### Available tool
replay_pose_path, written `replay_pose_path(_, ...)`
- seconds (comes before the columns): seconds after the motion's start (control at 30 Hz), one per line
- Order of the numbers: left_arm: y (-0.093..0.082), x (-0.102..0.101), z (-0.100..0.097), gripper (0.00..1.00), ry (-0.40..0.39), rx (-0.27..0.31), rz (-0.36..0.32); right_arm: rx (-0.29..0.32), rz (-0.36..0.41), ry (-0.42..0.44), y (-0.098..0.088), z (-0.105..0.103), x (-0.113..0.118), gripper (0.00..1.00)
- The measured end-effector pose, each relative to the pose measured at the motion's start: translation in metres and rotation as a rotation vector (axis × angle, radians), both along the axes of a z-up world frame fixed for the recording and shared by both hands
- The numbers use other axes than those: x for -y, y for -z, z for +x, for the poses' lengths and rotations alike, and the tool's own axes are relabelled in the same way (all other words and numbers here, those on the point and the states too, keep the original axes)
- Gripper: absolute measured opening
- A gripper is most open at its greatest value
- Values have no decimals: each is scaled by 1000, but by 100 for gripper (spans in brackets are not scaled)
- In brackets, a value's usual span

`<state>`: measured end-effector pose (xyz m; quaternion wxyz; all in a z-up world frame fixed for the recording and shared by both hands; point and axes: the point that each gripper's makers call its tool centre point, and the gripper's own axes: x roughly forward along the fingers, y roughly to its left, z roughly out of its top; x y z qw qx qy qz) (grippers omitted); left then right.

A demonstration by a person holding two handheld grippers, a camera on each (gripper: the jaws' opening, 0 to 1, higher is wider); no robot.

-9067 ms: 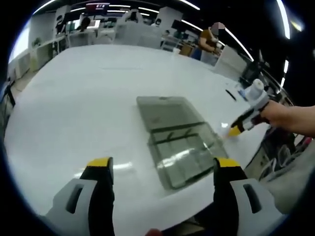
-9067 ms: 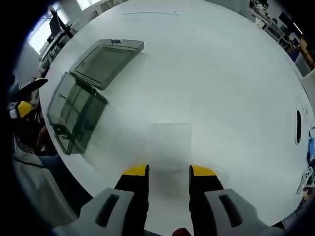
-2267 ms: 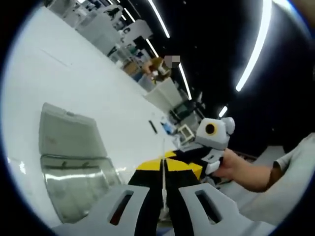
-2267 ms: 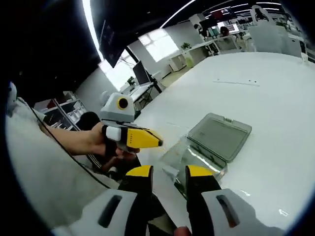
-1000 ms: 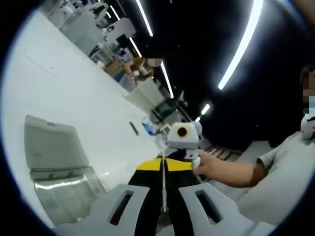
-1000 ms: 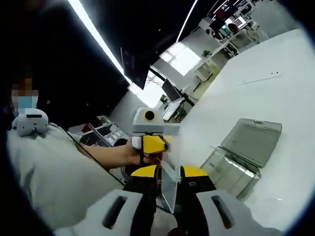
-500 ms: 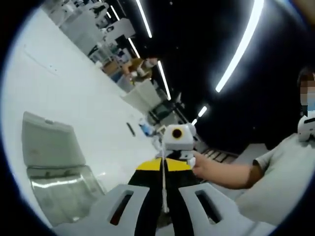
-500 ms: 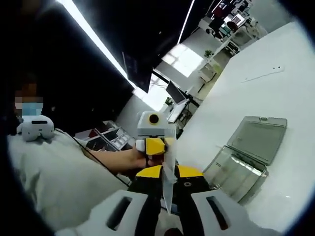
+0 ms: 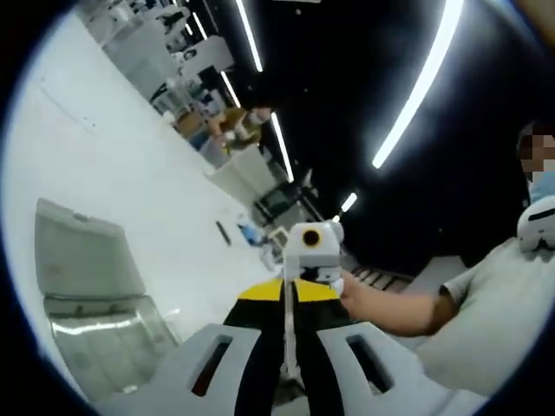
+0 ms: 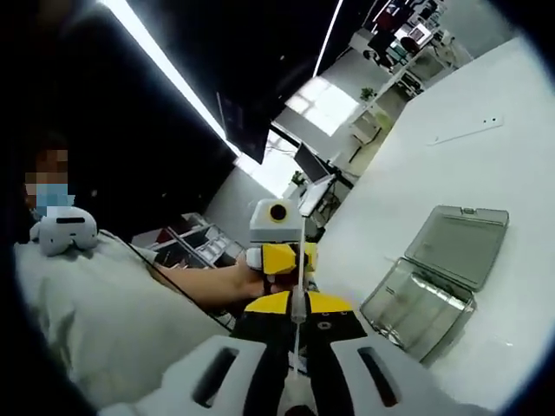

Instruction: Insert the divider into the dual guide fixture by aligning both edges with the guide slots and pushing it downward to the bottom, including one-sided entry, uneven engagement, binding, and posture correction.

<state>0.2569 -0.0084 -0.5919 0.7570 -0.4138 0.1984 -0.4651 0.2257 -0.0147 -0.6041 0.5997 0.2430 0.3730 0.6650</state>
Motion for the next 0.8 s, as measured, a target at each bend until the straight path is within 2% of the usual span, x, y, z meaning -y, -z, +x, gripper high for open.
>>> replay_pose_path(0.17, -1, -5, 2, 1, -13, 8, 5, -5, -72, 27, -1, 1, -4, 0)
replay_pose_path(0.27, 1, -10, 3, 2, -30, 25, 31, 14, -127, 50, -1, 4, -6, 0)
replay_pose_path(0.33, 4, -13, 4, 2, -42, 46, 70, 3, -169, 69, 1, 6, -6, 0)
replay_pose_path(0.4, 3, -15, 3, 2, -40, 44, 68, 9, -191, 82, 0, 7, -6, 0)
replay_pose_path(0.47, 7, -18, 3, 2, -50, 59, 108, 21, -228, 95, 1, 8, -3, 0)
replay_pose_path(0.53, 7, -23, 3, 1, -49, 61, 115, 22, -254, 107, 2, 9, -2, 0)
replay_pose_path(0.6, 10, -27, 3, 0, -55, 69, 147, 19, -302, 123, 6, 11, 1, 0)
replay_pose_path(0.67, 10, -31, 2, 0, -55, 74, 158, 53, -381, 138, 16, 15, 7, 0)
replay_pose_path(0.7, 10, -34, 3, 0, -60, 80, 170, 61, -394, 142, 16, 15, 7, 0)
replay_pose_path(0.8, 10, -40, 3, 0, -62, 90, 188, 49, -460, 166, 22, 16, 11, 0)
